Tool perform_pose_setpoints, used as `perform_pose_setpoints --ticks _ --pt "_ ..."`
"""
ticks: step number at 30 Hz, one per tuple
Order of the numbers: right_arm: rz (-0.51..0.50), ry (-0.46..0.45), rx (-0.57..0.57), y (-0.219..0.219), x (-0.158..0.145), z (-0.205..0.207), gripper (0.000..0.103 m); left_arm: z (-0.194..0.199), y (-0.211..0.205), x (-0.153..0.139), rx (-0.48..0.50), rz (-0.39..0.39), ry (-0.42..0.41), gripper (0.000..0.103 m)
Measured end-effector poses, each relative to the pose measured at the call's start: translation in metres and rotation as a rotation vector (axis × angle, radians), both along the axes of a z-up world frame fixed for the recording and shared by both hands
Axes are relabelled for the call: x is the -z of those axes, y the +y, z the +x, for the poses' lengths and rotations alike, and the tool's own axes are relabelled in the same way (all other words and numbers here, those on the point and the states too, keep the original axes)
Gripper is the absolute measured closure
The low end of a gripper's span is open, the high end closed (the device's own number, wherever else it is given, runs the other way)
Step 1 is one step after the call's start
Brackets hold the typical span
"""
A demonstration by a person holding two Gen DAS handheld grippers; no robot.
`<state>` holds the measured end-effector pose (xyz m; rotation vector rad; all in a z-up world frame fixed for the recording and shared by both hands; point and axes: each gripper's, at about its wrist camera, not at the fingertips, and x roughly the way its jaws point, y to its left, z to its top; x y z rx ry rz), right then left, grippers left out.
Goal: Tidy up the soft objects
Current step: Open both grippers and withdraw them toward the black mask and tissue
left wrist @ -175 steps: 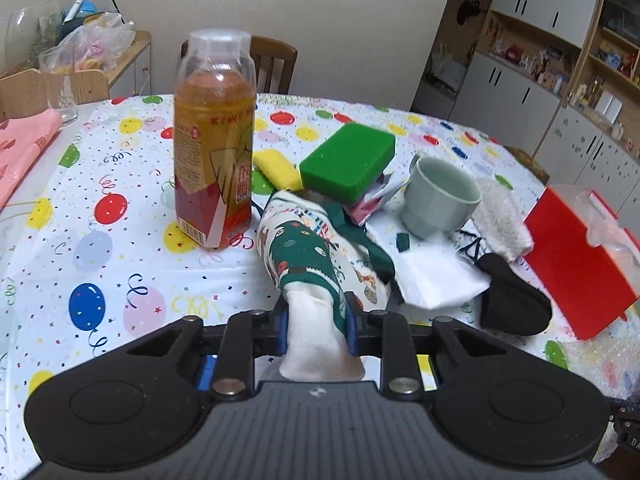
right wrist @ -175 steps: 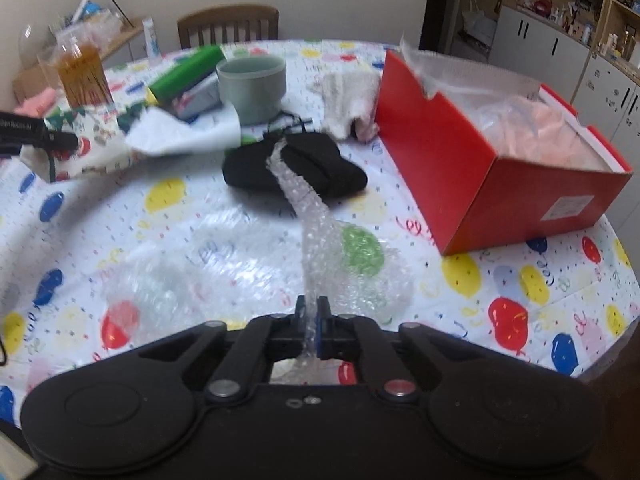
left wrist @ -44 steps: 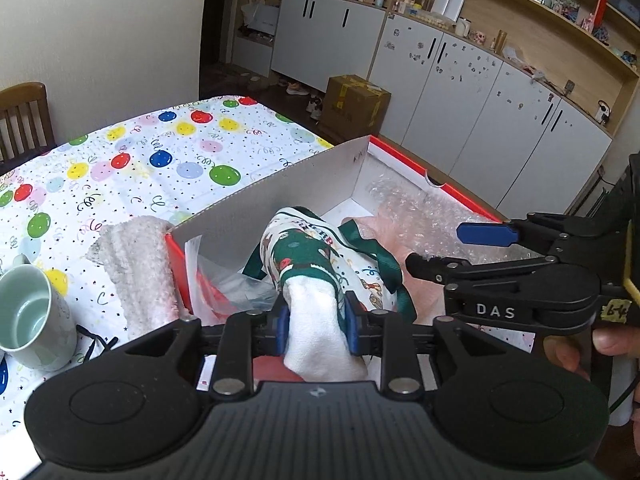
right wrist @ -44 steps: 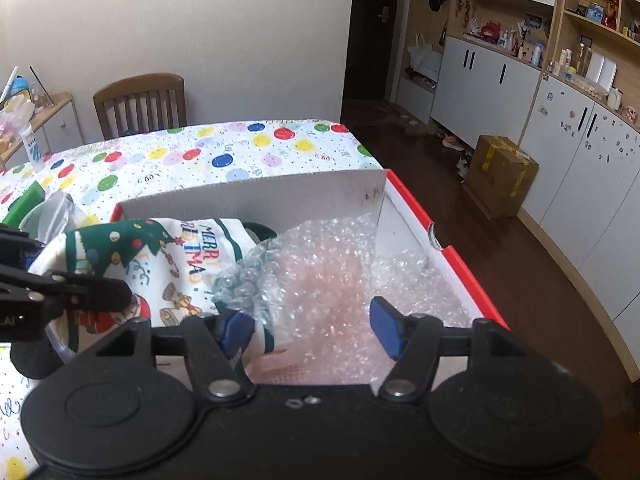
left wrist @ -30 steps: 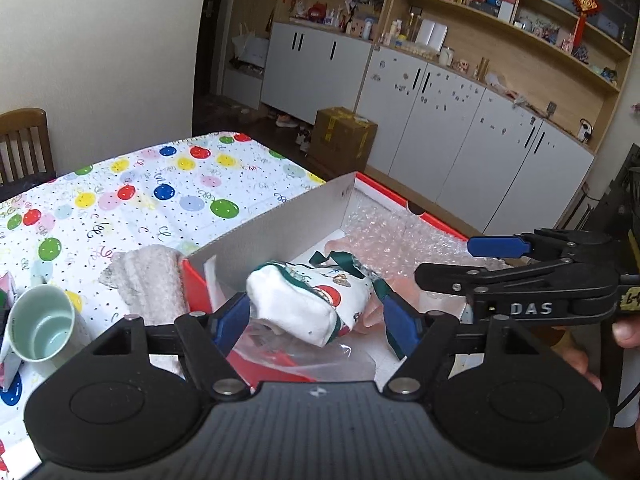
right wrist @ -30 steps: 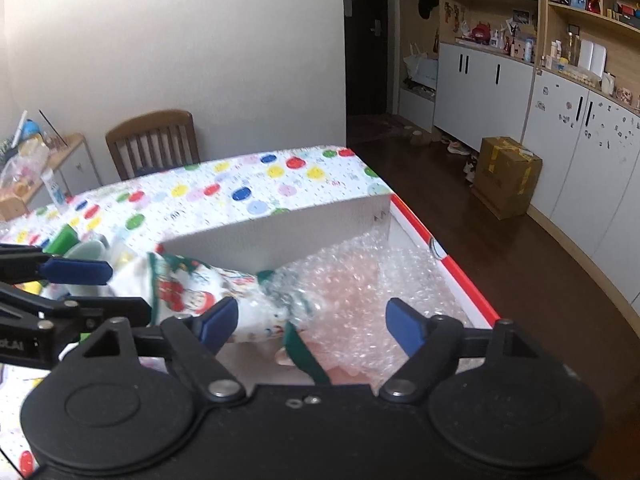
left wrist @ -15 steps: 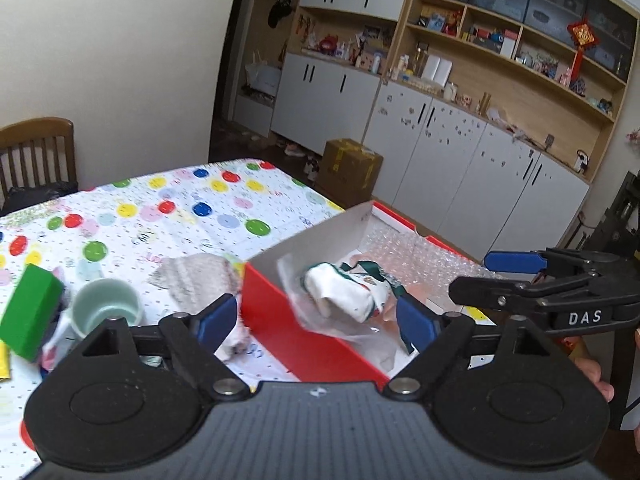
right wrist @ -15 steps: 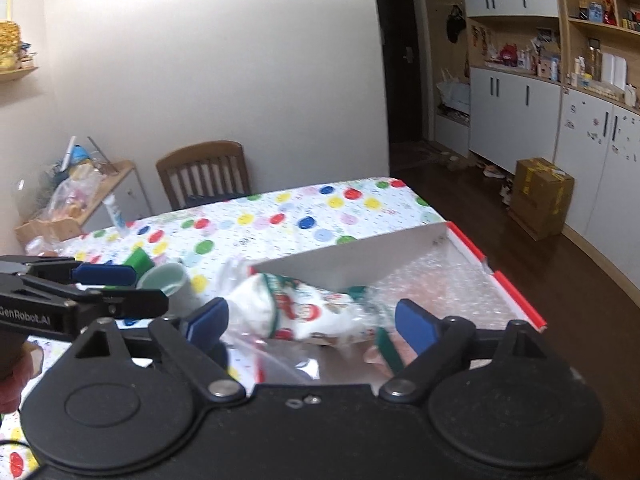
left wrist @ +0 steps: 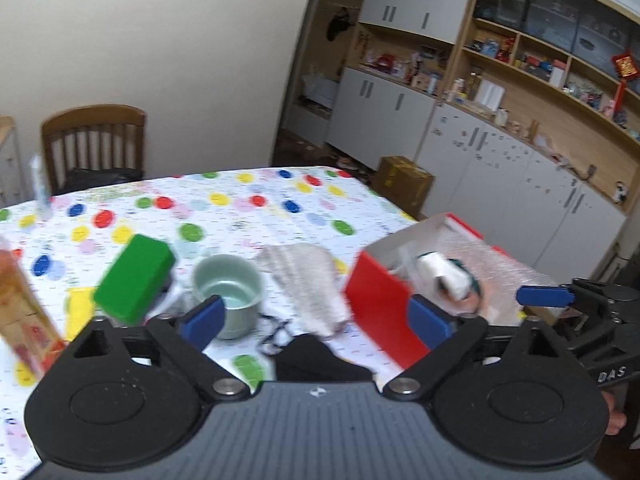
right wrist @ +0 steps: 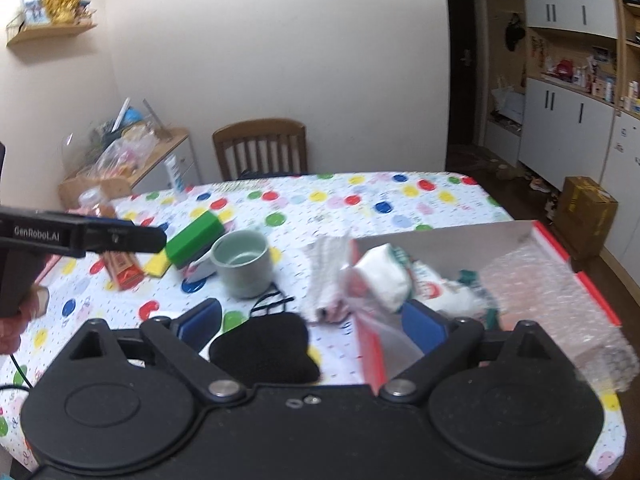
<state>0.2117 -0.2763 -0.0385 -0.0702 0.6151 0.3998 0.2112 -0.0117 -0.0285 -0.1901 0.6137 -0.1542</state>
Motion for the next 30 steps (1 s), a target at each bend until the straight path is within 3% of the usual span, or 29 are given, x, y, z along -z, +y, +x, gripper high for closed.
perform_pose_setpoints --ticks 11,17,21,30 --pt "-0.037 0.086 -0.029 0.055 0.041 0.008 0.006 -0.013 0.054 0.042 -0.073 -0.046 0.054 0.000" --pt "-0.057 0.168 0.017 0.071 0.072 0.018 0.006 -0.018 0.066 0.078 -0.085 0.000 0.095 0.000" --pt "-0.053 0.222 0.068 0.076 0.088 0.029 0.007 -0.016 0.075 0.104 -0.096 -0.061 0.159 0.000" --pt "-0.033 0.289 0.206 0.077 0.112 0.057 0.007 -0.009 0.068 0.137 -0.154 0.053 0.182 0.000"
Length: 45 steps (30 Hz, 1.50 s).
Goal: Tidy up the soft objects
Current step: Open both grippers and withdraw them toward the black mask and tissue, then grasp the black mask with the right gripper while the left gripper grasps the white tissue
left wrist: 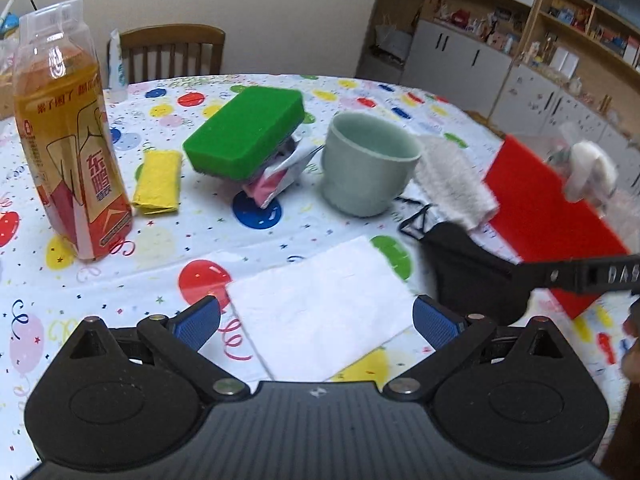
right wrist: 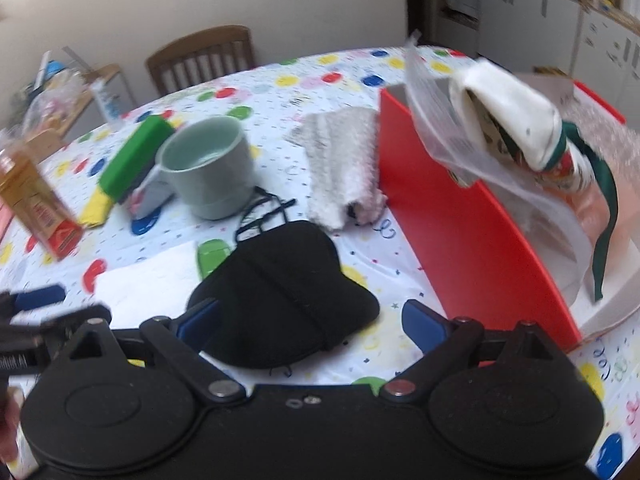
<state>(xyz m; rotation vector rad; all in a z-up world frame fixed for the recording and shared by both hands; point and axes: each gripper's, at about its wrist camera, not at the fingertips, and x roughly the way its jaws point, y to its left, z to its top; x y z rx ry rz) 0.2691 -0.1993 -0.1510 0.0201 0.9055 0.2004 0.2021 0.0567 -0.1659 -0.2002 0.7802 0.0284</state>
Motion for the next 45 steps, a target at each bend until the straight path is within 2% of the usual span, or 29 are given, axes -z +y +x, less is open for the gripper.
perform_pose_setpoints --ticks 5,8,14,17,21,22,25,26,28,32,36,42,45 --pt "0.024 0.034 0.091 -0.004 0.013 0.013 0.007 0.004 -0.004 0.011 -0.028 0.077 0.000 0.001" --pt "0.029 0.046 0.106 -0.004 0.020 0.018 0.008 0.006 -0.007 0.016 -0.016 0.097 0.005 0.002" --pt "0.010 0.055 0.086 0.007 0.025 0.023 0.014 0.012 -0.010 0.025 -0.013 0.108 0.044 0.024" --pt "-0.004 0.067 0.061 0.013 0.028 0.024 0.018 0.012 -0.014 0.026 -0.009 0.134 0.041 0.029" --pt "-0.037 0.059 0.053 0.017 0.030 0.023 0.029 0.012 -0.018 0.024 -0.011 0.152 0.038 0.047" --pt "-0.047 0.054 0.051 0.017 0.030 0.023 0.034 0.013 -0.019 0.024 -0.009 0.158 0.037 0.049" --pt "-0.077 0.036 0.031 0.021 0.029 0.021 0.051 0.013 -0.024 0.023 0.008 0.160 0.032 0.064" --pt "-0.093 0.029 0.020 0.023 0.029 0.020 0.054 0.013 -0.026 0.023 0.014 0.158 0.032 0.070" --pt "-0.133 0.009 -0.007 0.029 0.028 0.017 0.065 0.014 -0.030 0.022 0.015 0.169 0.035 0.072" --pt "-0.200 -0.038 -0.065 0.040 0.025 0.010 0.071 0.014 -0.030 0.021 0.011 0.148 0.040 0.084" --pt "-0.217 -0.076 -0.099 0.044 0.020 0.003 0.077 0.013 -0.026 0.019 -0.004 0.119 0.041 0.090" --pt "-0.214 -0.132 -0.143 0.044 0.005 -0.012 0.083 0.008 -0.017 0.009 -0.038 0.043 0.021 0.092" --pt "-0.196 -0.164 -0.148 0.040 -0.006 -0.021 0.085 0.007 -0.015 0.001 -0.040 0.039 0.002 0.092"
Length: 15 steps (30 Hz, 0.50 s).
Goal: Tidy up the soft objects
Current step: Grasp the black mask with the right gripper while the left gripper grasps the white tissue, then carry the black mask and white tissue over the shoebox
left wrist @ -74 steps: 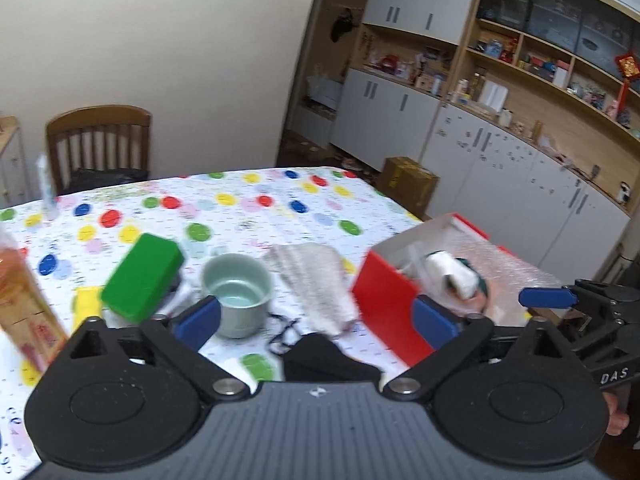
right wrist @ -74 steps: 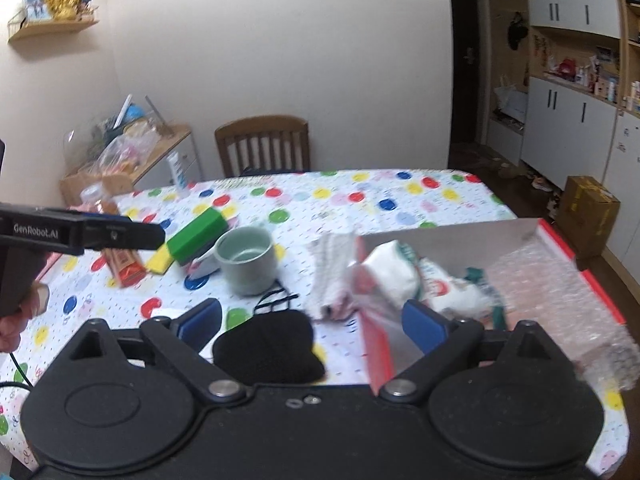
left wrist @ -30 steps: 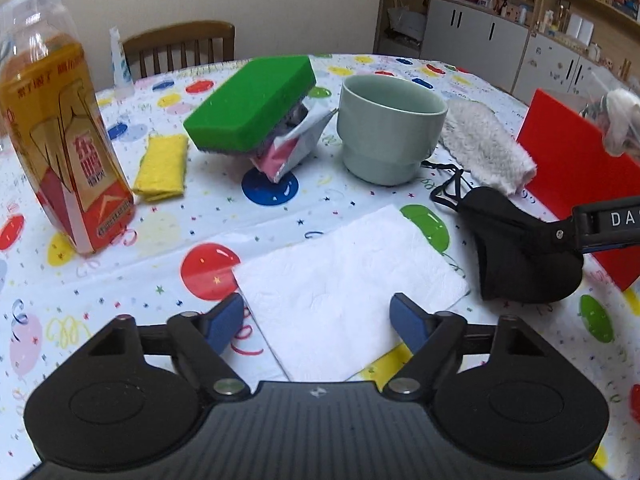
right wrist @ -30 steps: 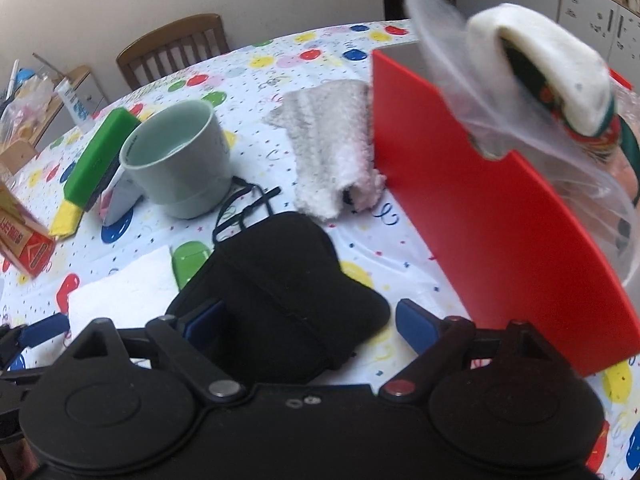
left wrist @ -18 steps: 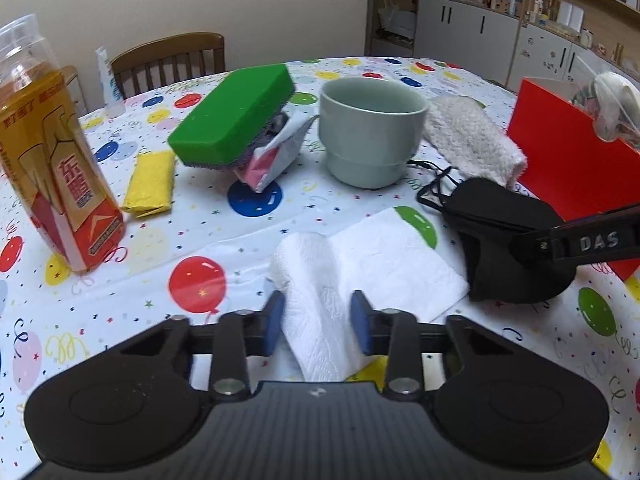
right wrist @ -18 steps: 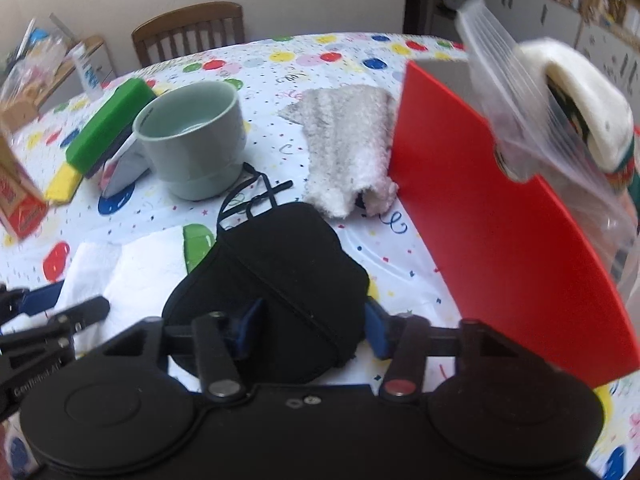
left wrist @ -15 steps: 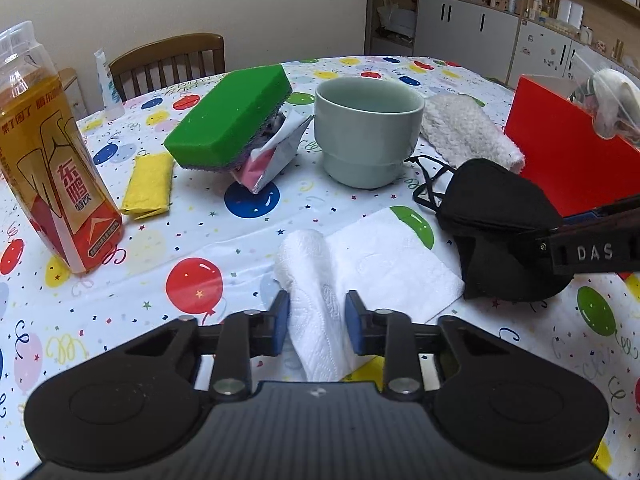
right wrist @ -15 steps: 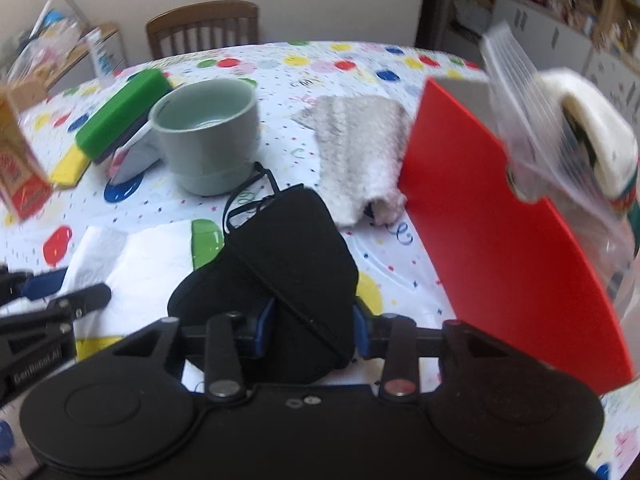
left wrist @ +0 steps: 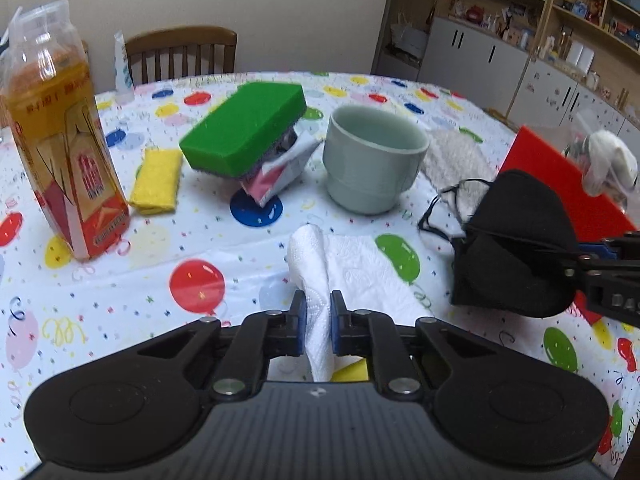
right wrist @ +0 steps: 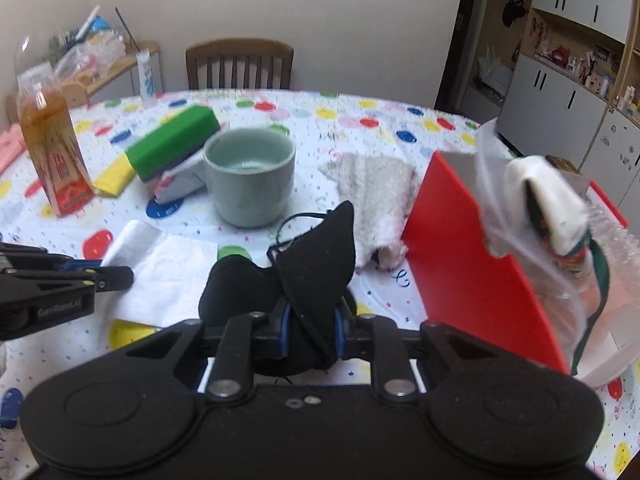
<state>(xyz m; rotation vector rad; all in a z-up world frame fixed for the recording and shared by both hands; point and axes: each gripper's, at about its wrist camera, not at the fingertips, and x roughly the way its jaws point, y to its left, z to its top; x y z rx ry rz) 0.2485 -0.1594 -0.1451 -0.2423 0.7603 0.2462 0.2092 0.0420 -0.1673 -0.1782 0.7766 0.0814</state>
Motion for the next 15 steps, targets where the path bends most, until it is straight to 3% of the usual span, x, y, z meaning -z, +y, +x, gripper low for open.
perform_pose_setpoints --ticks 15 --pt "0.144 -0.153 0.001 -0.048 -0.082 -0.042 0.085 -0.009 0.000 -0.041 -0.008 -0.048 -0.057 0.092"
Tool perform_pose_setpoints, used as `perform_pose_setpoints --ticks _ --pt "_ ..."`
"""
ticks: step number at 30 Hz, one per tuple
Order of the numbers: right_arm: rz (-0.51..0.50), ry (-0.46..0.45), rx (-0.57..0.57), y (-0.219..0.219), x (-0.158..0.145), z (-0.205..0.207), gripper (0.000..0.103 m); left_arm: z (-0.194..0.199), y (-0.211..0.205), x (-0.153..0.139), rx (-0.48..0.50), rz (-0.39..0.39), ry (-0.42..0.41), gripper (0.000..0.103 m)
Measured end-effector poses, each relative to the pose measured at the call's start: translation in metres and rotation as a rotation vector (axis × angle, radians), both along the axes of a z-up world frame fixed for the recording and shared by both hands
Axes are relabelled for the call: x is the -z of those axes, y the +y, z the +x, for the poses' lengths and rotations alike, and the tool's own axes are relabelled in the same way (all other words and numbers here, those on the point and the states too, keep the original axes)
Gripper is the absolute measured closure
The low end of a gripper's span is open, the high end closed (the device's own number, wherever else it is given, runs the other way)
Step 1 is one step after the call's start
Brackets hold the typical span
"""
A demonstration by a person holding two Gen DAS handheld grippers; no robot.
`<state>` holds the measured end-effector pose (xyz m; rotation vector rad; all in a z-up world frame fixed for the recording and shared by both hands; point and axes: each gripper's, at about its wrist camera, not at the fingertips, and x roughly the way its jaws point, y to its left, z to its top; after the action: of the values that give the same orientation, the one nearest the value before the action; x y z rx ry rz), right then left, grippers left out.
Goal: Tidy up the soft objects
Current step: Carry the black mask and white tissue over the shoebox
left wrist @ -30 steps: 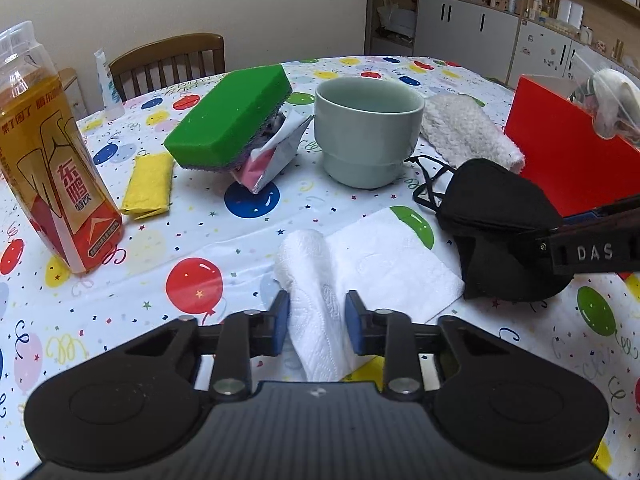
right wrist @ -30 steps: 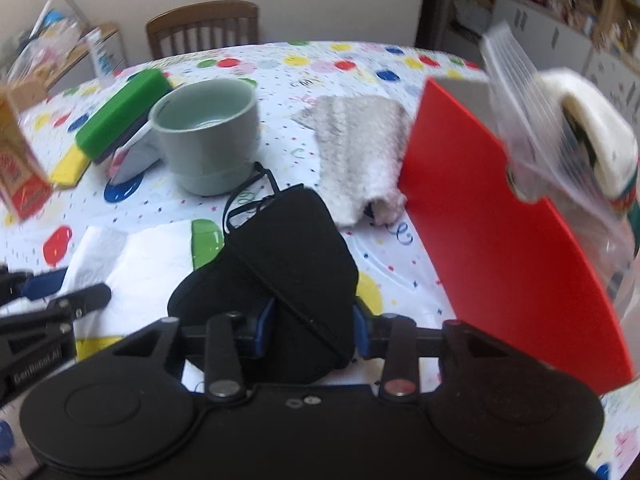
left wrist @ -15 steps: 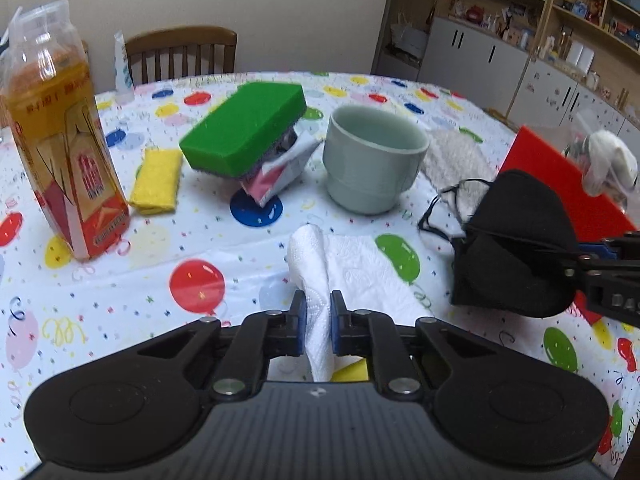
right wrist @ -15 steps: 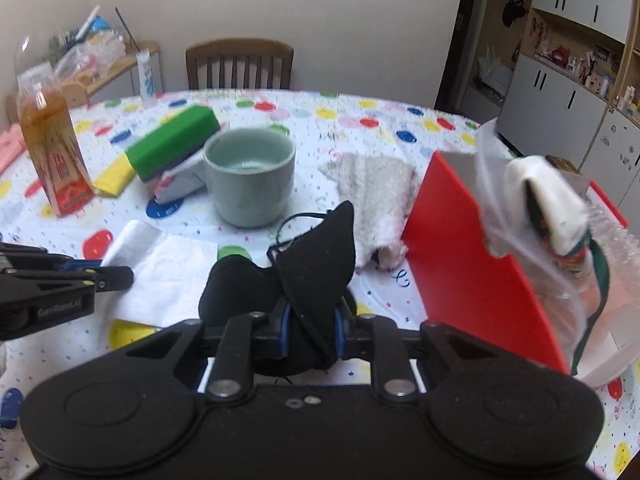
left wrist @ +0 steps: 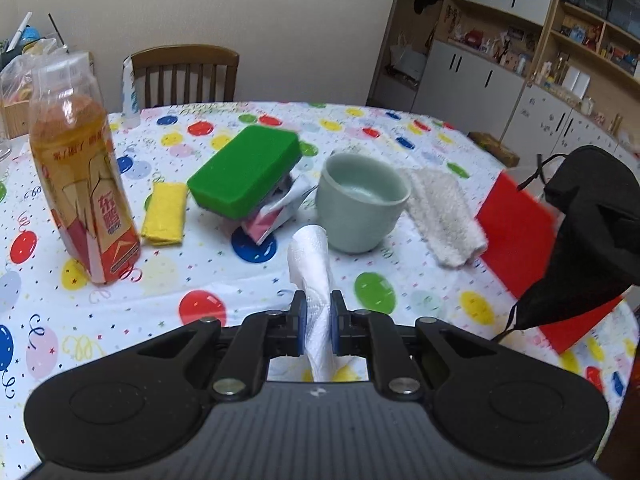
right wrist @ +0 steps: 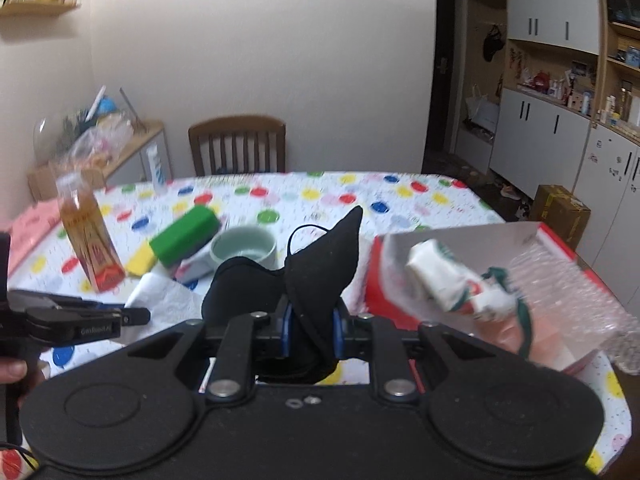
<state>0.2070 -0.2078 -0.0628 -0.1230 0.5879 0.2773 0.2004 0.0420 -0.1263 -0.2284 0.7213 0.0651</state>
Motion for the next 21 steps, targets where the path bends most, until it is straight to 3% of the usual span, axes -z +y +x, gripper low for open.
perform_pose_setpoints --ticks 12,21 --pt "0.052 -0.099 0.107 -0.067 -0.057 -0.011 0.086 0.004 -0.023 -0.048 0.074 -0.093 -0.089 0.092" --pt "0.041 -0.198 0.215 -0.119 -0.090 -0.002 0.086 0.026 -0.070 -0.098 0.209 -0.144 -0.190 0.092"
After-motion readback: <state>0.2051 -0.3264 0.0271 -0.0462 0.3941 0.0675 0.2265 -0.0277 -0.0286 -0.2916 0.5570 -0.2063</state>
